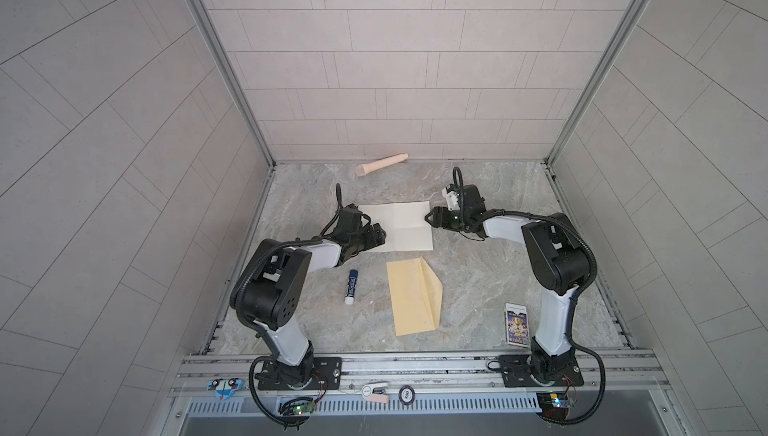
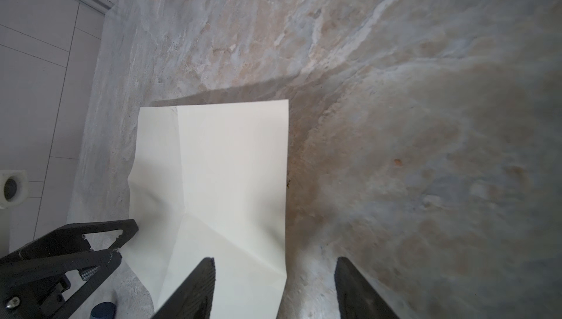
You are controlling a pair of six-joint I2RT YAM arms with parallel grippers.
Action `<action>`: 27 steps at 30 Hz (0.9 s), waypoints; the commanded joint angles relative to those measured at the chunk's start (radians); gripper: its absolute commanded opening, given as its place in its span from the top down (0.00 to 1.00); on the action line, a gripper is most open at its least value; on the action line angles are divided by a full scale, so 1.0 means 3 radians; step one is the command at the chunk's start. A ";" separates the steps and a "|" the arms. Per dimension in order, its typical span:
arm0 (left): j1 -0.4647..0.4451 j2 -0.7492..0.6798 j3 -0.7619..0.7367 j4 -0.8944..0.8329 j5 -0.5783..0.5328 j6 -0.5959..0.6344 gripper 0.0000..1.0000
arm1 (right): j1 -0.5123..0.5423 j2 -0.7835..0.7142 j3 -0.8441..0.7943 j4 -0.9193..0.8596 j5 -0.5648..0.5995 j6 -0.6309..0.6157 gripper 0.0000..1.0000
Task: Place the letter into the envelope and seal it
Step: 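Grasp the letter sheet edges with the left and right grippers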
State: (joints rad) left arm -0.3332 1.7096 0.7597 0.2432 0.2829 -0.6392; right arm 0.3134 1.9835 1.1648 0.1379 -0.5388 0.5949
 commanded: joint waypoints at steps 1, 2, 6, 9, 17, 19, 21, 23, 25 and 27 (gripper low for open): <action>0.0010 0.0176 -0.0155 -0.0297 0.0082 -0.0108 0.14 | 0.0029 0.0148 0.0040 0.0182 -0.0274 0.0231 0.37; 0.0011 0.0175 -0.0160 -0.0288 0.0090 -0.0114 0.14 | 0.0027 0.0179 0.0035 0.0233 -0.0332 0.0292 0.37; 0.0011 0.0161 -0.0168 -0.0252 0.0131 -0.0148 0.14 | 0.0034 0.0280 -0.0003 0.0453 -0.0600 0.0521 0.43; 0.0006 0.0151 -0.0170 -0.0215 0.0169 -0.0171 0.14 | 0.0052 0.0320 -0.0079 0.0625 -0.0724 0.0647 0.47; 0.0010 0.0027 -0.0102 -0.0224 0.0261 -0.0255 0.14 | 0.0065 0.0256 -0.0162 0.0703 -0.0815 0.0665 0.60; 0.0016 -0.0104 -0.0045 -0.0338 0.0247 -0.0230 0.14 | 0.0054 0.0172 -0.0151 0.0635 -0.0814 0.0590 0.65; 0.0046 -0.0253 0.0039 -0.0507 0.0228 -0.0172 0.14 | 0.0047 0.0098 -0.0095 0.0544 -0.0843 0.0520 0.69; 0.0084 -0.0368 0.0122 -0.0658 0.0221 -0.0101 0.13 | 0.0045 0.0035 -0.0055 0.0533 -0.0903 0.0497 0.72; 0.0127 -0.0452 0.0186 -0.0739 0.0247 -0.0052 0.13 | 0.0044 -0.0007 -0.0004 0.0546 -0.0999 0.0521 0.74; 0.0168 -0.0503 0.0253 -0.0810 0.0284 -0.0026 0.12 | 0.0044 -0.0064 0.0041 0.0548 -0.1077 0.0541 0.76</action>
State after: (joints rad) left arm -0.3046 1.5986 0.7856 0.0719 0.3569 -0.6704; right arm 0.3267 2.0289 1.1412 0.2985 -0.8112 0.7635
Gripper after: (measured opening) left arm 0.875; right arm 0.249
